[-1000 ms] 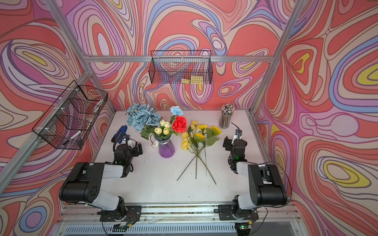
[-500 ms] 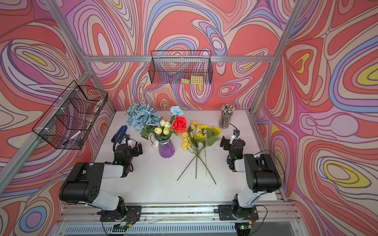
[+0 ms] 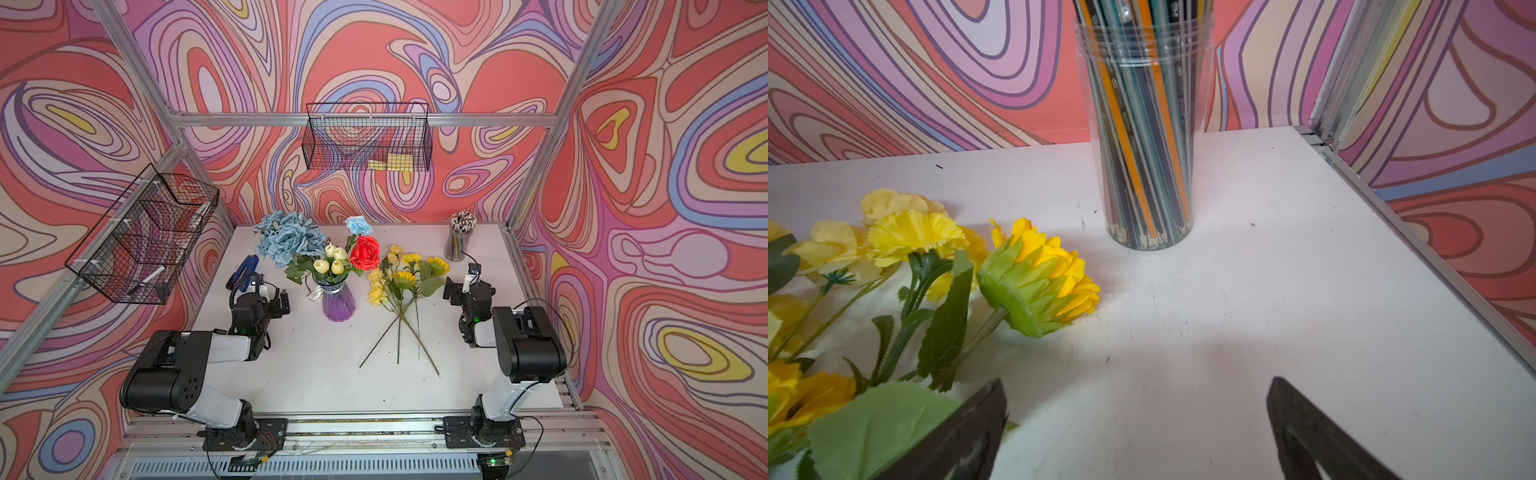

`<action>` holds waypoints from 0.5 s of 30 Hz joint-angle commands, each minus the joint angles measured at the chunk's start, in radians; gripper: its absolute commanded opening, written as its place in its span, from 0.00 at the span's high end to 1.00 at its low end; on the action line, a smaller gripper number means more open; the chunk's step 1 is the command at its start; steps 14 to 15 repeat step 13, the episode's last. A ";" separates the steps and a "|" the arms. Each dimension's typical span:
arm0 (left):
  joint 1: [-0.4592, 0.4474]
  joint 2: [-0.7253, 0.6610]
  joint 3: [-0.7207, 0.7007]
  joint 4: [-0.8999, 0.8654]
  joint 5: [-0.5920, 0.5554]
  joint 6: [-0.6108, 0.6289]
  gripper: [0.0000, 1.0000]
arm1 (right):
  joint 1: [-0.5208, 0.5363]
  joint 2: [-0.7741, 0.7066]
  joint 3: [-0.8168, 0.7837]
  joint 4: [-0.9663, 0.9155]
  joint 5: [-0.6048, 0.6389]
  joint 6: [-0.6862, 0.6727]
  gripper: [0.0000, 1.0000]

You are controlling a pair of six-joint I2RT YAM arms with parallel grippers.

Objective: Pick out yellow flowers from the vase
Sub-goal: Reset both arms

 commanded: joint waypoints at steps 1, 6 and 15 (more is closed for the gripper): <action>0.002 0.005 0.013 0.039 0.008 0.012 0.00 | 0.005 -0.003 0.013 0.012 -0.009 -0.009 0.02; 0.002 0.006 0.013 0.039 0.008 0.012 0.00 | 0.006 -0.001 0.018 0.006 -0.008 -0.009 0.02; 0.002 0.005 0.013 0.039 0.008 0.012 0.00 | 0.005 -0.003 0.013 0.011 -0.009 -0.009 0.02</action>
